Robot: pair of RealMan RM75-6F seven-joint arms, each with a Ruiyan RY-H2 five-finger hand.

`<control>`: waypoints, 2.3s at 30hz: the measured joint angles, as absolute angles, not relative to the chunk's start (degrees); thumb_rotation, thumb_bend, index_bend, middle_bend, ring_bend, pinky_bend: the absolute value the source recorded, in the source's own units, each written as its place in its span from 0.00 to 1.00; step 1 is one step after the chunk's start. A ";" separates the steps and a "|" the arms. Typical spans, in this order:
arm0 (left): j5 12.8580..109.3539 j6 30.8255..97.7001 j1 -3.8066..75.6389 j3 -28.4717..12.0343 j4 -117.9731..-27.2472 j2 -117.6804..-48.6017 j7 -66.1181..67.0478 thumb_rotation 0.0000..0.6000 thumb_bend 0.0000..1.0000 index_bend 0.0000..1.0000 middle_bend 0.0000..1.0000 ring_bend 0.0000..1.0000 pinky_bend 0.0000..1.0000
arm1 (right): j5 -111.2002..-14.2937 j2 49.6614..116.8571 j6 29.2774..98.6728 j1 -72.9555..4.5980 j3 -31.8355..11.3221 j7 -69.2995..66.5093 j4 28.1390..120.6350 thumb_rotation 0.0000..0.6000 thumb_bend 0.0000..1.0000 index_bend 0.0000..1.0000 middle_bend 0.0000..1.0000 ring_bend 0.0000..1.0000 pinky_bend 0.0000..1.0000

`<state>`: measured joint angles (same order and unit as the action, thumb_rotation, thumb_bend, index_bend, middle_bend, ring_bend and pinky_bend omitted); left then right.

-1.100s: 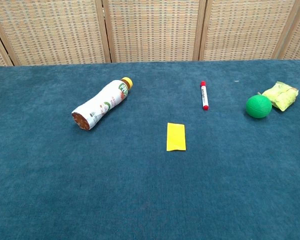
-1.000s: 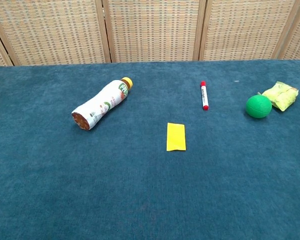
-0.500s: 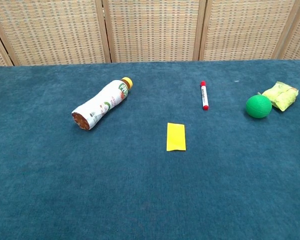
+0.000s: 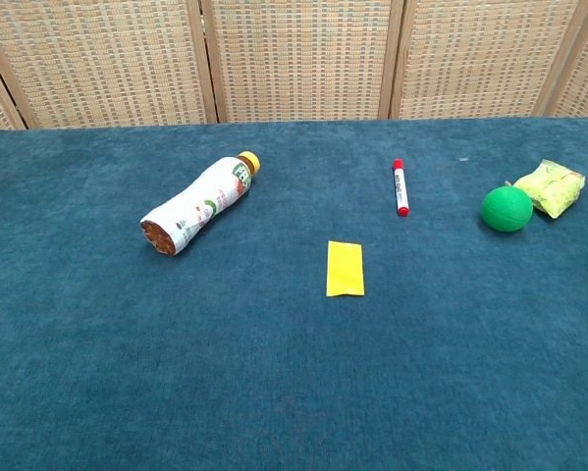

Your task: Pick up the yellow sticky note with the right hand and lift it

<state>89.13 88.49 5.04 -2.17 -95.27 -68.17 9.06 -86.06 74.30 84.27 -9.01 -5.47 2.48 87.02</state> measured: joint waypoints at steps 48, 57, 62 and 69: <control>85.35 86.53 5.63 -3.94 -95.01 -66.09 2.84 1.00 0.10 0.00 0.00 0.00 0.08 | -68.26 113.08 64.65 -35.62 -15.42 22.61 71.75 1.00 0.23 0.09 0.00 0.00 0.00; 84.31 85.83 5.91 -4.31 -94.69 -66.17 2.69 1.00 0.10 0.00 0.00 0.00 0.08 | -67.73 116.47 62.93 -37.39 -15.73 20.78 65.26 1.00 0.23 0.09 0.00 0.00 0.00; 84.24 85.76 5.96 -4.31 -94.68 -66.25 2.81 1.00 0.10 0.00 0.00 0.00 0.08 | -67.86 117.40 62.55 -38.02 -15.91 19.88 63.56 1.00 0.23 0.09 0.00 0.00 0.00; 83.93 85.68 5.98 -4.42 -94.69 -66.20 2.69 1.00 0.10 0.00 0.00 0.00 0.08 | -67.93 118.29 62.21 -38.68 -16.21 19.53 61.69 1.00 0.23 0.10 0.00 0.00 0.00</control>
